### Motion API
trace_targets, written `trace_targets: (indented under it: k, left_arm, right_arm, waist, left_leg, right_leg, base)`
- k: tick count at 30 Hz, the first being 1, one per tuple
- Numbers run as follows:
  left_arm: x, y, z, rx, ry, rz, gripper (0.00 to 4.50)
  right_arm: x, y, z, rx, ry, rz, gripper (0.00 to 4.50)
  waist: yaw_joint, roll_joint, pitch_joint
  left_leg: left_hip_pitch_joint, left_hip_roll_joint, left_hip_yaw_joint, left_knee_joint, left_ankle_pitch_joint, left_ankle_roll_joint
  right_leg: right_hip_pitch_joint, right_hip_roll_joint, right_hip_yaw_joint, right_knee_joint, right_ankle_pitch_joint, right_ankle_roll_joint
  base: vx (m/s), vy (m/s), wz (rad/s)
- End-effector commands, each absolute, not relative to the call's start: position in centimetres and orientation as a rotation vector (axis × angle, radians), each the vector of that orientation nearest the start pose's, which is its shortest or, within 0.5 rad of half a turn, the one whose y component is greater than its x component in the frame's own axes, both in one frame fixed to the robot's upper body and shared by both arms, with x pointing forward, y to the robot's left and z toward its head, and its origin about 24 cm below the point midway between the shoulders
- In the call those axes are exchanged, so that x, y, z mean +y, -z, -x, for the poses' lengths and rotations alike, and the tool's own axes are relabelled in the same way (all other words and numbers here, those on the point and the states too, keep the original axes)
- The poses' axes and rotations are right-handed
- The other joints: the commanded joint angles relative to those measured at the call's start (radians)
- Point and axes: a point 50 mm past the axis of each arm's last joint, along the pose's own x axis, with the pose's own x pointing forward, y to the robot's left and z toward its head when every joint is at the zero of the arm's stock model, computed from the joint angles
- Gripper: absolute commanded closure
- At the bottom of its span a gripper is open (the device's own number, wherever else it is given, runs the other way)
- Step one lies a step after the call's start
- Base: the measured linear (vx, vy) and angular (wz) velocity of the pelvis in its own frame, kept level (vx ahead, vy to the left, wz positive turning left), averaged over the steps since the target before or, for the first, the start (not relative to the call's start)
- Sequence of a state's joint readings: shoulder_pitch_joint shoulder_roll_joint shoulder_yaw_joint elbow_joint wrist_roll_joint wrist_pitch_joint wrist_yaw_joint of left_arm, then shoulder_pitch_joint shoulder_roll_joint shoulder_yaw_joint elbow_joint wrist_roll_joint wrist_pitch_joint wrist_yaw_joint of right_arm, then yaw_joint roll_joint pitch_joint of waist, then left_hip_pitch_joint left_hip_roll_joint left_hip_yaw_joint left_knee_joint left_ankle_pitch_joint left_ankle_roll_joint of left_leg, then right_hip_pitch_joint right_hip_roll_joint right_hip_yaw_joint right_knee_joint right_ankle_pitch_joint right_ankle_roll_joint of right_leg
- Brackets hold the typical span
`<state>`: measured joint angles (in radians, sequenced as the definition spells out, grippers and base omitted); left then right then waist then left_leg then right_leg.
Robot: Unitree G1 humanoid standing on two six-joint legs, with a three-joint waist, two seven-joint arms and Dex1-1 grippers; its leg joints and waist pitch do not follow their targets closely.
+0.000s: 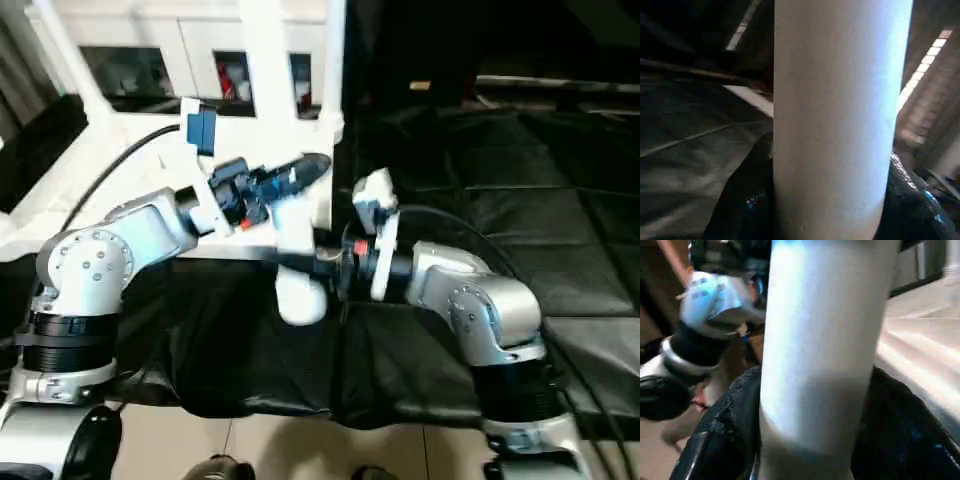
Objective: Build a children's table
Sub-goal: Pick table leg
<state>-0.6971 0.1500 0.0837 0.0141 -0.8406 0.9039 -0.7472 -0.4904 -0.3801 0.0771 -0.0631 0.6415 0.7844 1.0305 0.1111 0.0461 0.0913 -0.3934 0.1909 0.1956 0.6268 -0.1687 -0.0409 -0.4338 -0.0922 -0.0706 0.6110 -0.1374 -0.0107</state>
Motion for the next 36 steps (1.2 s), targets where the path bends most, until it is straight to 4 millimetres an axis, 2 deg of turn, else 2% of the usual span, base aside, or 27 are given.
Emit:
trace_targets:
  k: [1,4,7,9,11,14,15,17,19,21,22,23,25,26,27,28,31,33,36]
  left_arm:
    - [7.3,-21.0,-29.9,0.012,1.432,0.575,2.59]
    - [7.4,-21.1,-29.8,0.009,1.445,0.576,2.59]
    - [7.5,-20.9,-29.9,0.014,1.443,0.567,2.59]
    - [7.6,-20.8,-30.0,0.014,1.427,0.562,2.59]
    - [7.8,-20.7,-30.4,0.015,1.384,0.565,2.03]
    - [7.8,-20.6,-30.8,0.008,1.337,0.553,1.86]
    - [7.8,-20.5,-30.9,0.005,1.305,0.537,1.6]
    - [7.7,-19.9,-31.7,0.035,1.177,0.499,1.43]
    - [7.5,-18.6,-32.7,0.115,0.998,0.449,1.43]
    - [7.5,-17.9,-33.1,0.153,0.905,0.442,1.43]
    - [7.5,-17.9,-33.1,0.153,0.905,0.442,1.43]
    - [7.6,-17.7,-33.2,0.164,0.866,0.443,1.43]
    - [7.6,-17.2,-33.5,0.18,0.79,0.431,1.43]
    - [7.6,-17.1,-33.5,0.179,0.769,0.441,1.61]
    - [7.6,-17.1,-33.6,0.178,0.743,0.448,1.8]
    - [7.7,-17.0,-33.6,0.179,0.728,0.452,1.8]
    - [7.8,-17.1,-33.9,0.178,0.676,0.478,1.94]
    - [7.8,-17.1,-33.9,0.174,0.677,0.485,2.23]
    - [7.7,-17.3,-33.7,0.16,0.699,0.495,2.26]
  right_arm:
    - [-11.5,-13.6,-28.3,0.277,-1.367,-0.259,1.79]
    - [-11.2,-13.6,-28.5,0.285,-1.352,-0.266,1.96]
    - [-11.2,-13.6,-28.5,0.288,-1.348,-0.27,2.22]
    - [-11.2,-13.4,-28.6,0.29,-1.335,-0.264,2.37]
    - [-11.1,-13.2,-28.8,0.288,-1.311,-0.258,2.48]
    - [-11.0,-13.2,-29.1,0.273,-1.282,-0.258,2.53]
    - [-10.9,-13.3,-29.2,0.266,-1.27,-0.258,2.55]
    - [-10.8,-13.3,-29.6,0.249,-1.223,-0.255,2.55]
    - [-10.7,-13.3,-30.2,0.234,-1.158,-0.25,2.55]
    - [-10.6,-13.2,-30.4,0.232,-1.142,-0.25,2.55]
    - [-10.6,-13.2,-30.4,0.232,-1.142,-0.25,2.55]
    - [-10.6,-13.2,-30.4,0.231,-1.137,-0.252,2.55]
    - [-10.4,-13.1,-30.5,0.23,-1.13,-0.255,2.56]
    - [-10.4,-13.1,-30.5,0.23,-1.128,-0.256,2.56]
    - [-10.3,-13.1,-30.6,0.229,-1.124,-0.255,2.56]
    - [-10.2,-13.2,-30.6,0.228,-1.121,-0.254,2.56]
    - [-10.1,-13.2,-30.9,0.225,-1.107,-0.246,2.56]
    - [-10.0,-13.2,-31.0,0.221,-1.099,-0.236,2.56]
    - [-9.9,-13.3,-30.9,0.219,-1.111,-0.25,2.56]
  waist:
    - [0.0,-0.014,-0.09]
    - [-0.002,-0.016,-0.09]
    - [-0.002,-0.014,-0.091]
    - [-0.004,-0.013,-0.092]
    - [-0.005,-0.01,-0.092]
    - [-0.009,-0.007,-0.093]
    - [-0.01,-0.006,-0.093]
    - [-0.016,-0.005,-0.089]
    - [-0.021,-0.003,-0.088]
    - [-0.027,-0.003,-0.087]
    - [-0.028,-0.004,-0.088]
    - [-0.027,-0.004,-0.09]
    - [-0.026,-0.004,-0.092]
    - [-0.026,-0.005,-0.091]
    - [-0.025,-0.018,-0.092]
    - [-0.021,-0.012,-0.092]
    - [-0.019,-0.013,-0.095]
    - [-0.018,-0.013,-0.098]
    - [-0.016,-0.01,-0.102]
  left_leg:
    - [0.023,0.016,-0.021,-0.07,-0.266,0.0]
    - [0.022,0.014,-0.023,-0.072,-0.268,-0.007]
    - [0.025,0.014,-0.026,-0.073,-0.277,-0.008]
    - [0.025,0.015,-0.027,-0.074,-0.286,-0.009]
    - [0.026,0.015,-0.028,-0.076,-0.293,-0.011]
    - [0.029,0.021,-0.031,-0.083,-0.314,-0.018]
    - [0.03,0.02,-0.031,-0.082,-0.319,-0.018]
    - [0.036,0.021,-0.032,-0.085,-0.348,-0.022]
    - [0.042,0.023,-0.035,-0.088,-0.372,-0.032]
    - [0.047,0.022,-0.036,-0.088,-0.389,-0.031]
    - [0.04,0.021,-0.039,-0.09,-0.379,-0.028]
    - [0.038,0.022,-0.04,-0.091,-0.372,-0.025]
    - [0.036,0.023,-0.041,-0.09,-0.357,-0.021]
    - [0.036,0.022,-0.04,-0.089,-0.354,-0.019]
    - [0.034,0.02,-0.037,-0.087,-0.339,-0.012]
    - [0.033,0.02,-0.038,-0.086,-0.319,-0.009]
    - [0.028,0.022,-0.037,-0.085,-0.286,-0.003]
    - [0.024,0.025,-0.038,-0.086,-0.253,0.003]
    - [0.024,0.026,-0.035,-0.084,-0.218,0.007]
  right_leg:
    - [0.058,-0.044,0.026,-0.103,-0.556,-0.076]
    - [0.054,-0.04,0.021,-0.11,-0.594,-0.038]
    - [0.05,-0.039,0.018,-0.115,-0.612,-0.019]
    - [0.051,-0.038,0.015,-0.115,-0.608,-0.016]
    - [0.05,-0.039,0.013,-0.117,-0.604,-0.016]
    - [0.053,-0.04,0.01,-0.116,-0.562,-0.035]
    - [0.052,-0.041,0.01,-0.118,-0.558,-0.038]
    - [0.053,-0.041,0.009,-0.12,-0.565,-0.045]
    - [0.054,-0.042,0.006,-0.123,-0.572,-0.04]
    - [0.058,-0.043,-0.001,-0.131,-0.572,-0.033]
    - [0.065,-0.045,-0.003,-0.13,-0.562,-0.027]
    - [0.068,-0.047,-0.004,-0.131,-0.56,-0.026]
    - [0.069,-0.049,-0.004,-0.128,-0.527,-0.038]
    - [0.068,-0.049,-0.004,-0.129,-0.521,-0.042]
    - [0.068,-0.049,-0.002,-0.13,-0.516,-0.046]
    - [0.07,-0.051,0.0,-0.126,-0.509,-0.054]
    - [0.073,-0.051,0.002,-0.118,-0.475,-0.067]
    - [0.075,-0.05,0.005,-0.108,-0.419,-0.086]
    - [0.075,-0.05,0.01,-0.099,-0.342,-0.123]
  base:
    - [0.0,0.0,0.0]
    - [0.0,0.0,0.0]
    - [0.0,0.0,0.0]
    - [0.0,0.0,0.0]
    - [0.0,0.0,0.0]
    - [0.0,0.0,0.0]
    - [0.0,0.0,0.0]
    - [0.0,0.0,0.0]
    - [0.0,0.0,0.0]
    - [0.0,0.0,0.0]
    - [0.0,0.0,0.0]
    - [0.0,0.0,0.0]
    - [0.0,0.0,0.0]
    - [0.0,0.0,0.0]
    - [0.0,0.0,0.0]
    - [0.0,0.0,0.0]
    - [0.0,0.0,0.0]
    - [0.0,0.0,0.0]
    - [0.0,0.0,0.0]
